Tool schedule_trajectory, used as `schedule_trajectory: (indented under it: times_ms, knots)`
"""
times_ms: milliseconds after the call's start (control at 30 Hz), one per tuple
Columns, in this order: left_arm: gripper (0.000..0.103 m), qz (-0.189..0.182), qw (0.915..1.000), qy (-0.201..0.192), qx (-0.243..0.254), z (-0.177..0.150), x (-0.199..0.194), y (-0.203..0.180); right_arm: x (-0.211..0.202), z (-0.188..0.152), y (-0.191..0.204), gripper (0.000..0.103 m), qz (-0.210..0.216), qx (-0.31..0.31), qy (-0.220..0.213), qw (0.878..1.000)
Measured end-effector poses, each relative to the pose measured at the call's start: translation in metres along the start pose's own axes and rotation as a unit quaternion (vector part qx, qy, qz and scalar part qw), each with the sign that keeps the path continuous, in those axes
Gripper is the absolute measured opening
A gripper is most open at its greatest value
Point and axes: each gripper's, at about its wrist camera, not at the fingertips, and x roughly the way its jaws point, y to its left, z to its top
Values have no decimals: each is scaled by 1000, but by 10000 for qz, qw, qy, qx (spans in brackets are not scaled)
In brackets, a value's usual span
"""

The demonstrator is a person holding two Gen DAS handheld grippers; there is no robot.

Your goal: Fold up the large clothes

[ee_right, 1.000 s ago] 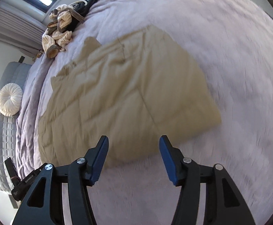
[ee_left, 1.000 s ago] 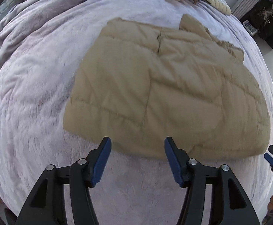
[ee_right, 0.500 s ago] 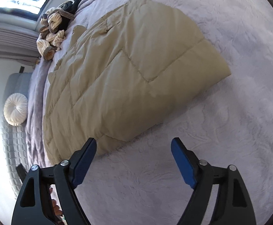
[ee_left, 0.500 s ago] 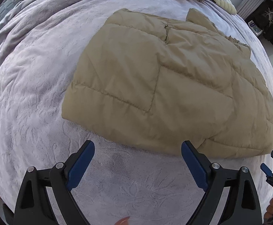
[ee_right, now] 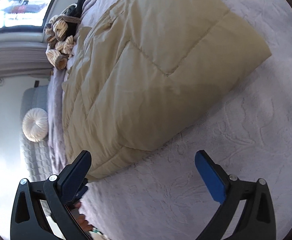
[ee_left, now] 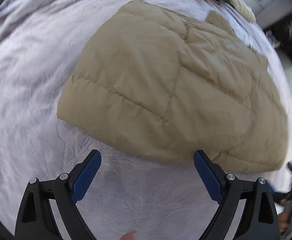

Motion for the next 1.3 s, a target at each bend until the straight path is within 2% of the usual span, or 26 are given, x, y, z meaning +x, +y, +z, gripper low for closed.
schedule_trajectory:
  times_ms: [100,167,267,367,467,700,900,933,967,1033,1100,1133,1167,1200,1233,1300]
  knots:
    - [94,-238,9981,-46,-570,3,1,24,0,2,-7,103,159,158,-24,9997]
    - [94,-635,9939,-13,-899,5,5,39,0,3,-9,103,209,204,-28,9996]
    - [94,-1313,9818,59,-1374,5,15,57,2,6,-17,103,463,372,-46,9982]
    - [94,-1666,9740,123,-1529,10,27,61,6,11,-24,103,689,510,-87,9963]
    - [94,-1910,9698,59,-1516,21,37,55,16,18,-28,103,903,650,-92,9937]
    - [94,-2021,9667,-50,-1567,52,54,43,40,41,-32,103,1442,872,-157,9856]
    - [93,-1913,9688,-123,-1570,68,67,34,57,57,-29,103,1473,920,-251,9845]
    - [78,-1943,9676,-164,-1604,68,66,35,57,57,-29,103,1473,950,-251,9842]
    - [69,-2011,9662,-199,-1602,68,64,36,57,57,-29,103,1483,975,-248,9838]
    - [39,-2162,9639,-227,-1540,68,60,37,54,55,-30,102,1499,1031,-264,9830]
    - [28,-2270,9635,-315,-1386,67,52,36,51,53,-33,90,1417,1130,-273,9831]
    - [23,-2326,9629,-353,-1323,68,48,34,51,52,-36,63,1340,1187,-251,9835]
    - [21,-2413,9614,-400,-1257,68,42,33,50,51,-40,47,1401,1244,-231,9820]
    - [19,-2466,9604,-446,-1216,66,37,32,49,50,-40,42,1479,1229,-244,9810]
    - [18,-2511,9596,-496,-1166,65,32,31,46,49,-38,32,1569,1162,-266,9804]
    - [16,-2636,9573,-585,-1033,61,19,29,39,45,-35,26,1674,1021,-291,9802]
